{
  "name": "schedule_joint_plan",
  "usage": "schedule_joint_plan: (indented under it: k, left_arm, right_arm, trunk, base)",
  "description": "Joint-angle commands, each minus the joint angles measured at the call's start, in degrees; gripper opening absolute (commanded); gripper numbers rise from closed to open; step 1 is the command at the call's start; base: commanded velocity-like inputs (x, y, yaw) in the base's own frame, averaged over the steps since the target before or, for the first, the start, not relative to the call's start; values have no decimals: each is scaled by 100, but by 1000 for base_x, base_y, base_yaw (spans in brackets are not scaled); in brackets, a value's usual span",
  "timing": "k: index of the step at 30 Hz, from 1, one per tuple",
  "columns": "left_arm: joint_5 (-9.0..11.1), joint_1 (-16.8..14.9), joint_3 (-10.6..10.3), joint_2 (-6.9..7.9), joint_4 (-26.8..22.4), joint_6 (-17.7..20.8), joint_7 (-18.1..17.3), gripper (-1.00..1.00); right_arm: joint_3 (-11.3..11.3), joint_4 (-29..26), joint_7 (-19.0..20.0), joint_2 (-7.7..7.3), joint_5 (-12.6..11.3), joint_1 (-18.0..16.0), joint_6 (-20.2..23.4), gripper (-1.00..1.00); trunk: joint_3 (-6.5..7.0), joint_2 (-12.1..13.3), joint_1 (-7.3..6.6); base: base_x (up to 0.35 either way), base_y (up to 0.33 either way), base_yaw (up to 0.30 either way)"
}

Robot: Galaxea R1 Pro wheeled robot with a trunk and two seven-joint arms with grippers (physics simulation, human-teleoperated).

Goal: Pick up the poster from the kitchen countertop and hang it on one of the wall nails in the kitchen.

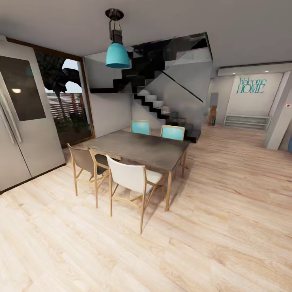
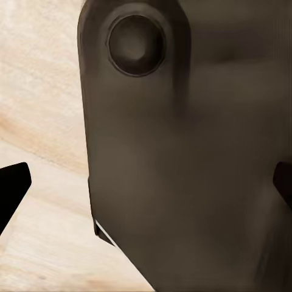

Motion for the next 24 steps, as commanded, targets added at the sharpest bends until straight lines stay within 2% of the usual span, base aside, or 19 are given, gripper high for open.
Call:
schedule_joint_plan:
  k: [1, 4, 24]
  left_arm:
    - [0, -1, 0, 0, 0, 0, 0, 100]
    - [13, 69, -1, -68, -93, -15, -9, 100]
    - [13, 69, -1, -68, -98, -15, -9, 100]
  right_arm:
    - [0, 0, 0, 0, 0, -1, 0, 100]
    - [42, -60, 16, -20, -17, -55, -19, 100]
    - [42, -60, 16, -20, -17, -55, -19, 100]
  trunk:
    - [-3, -1, 0]
    - [-3, -1, 0]
    - [-3, -1, 0]
  base:
    - [0, 0, 0]
    - [0, 0, 0]
    - [0, 0, 0]
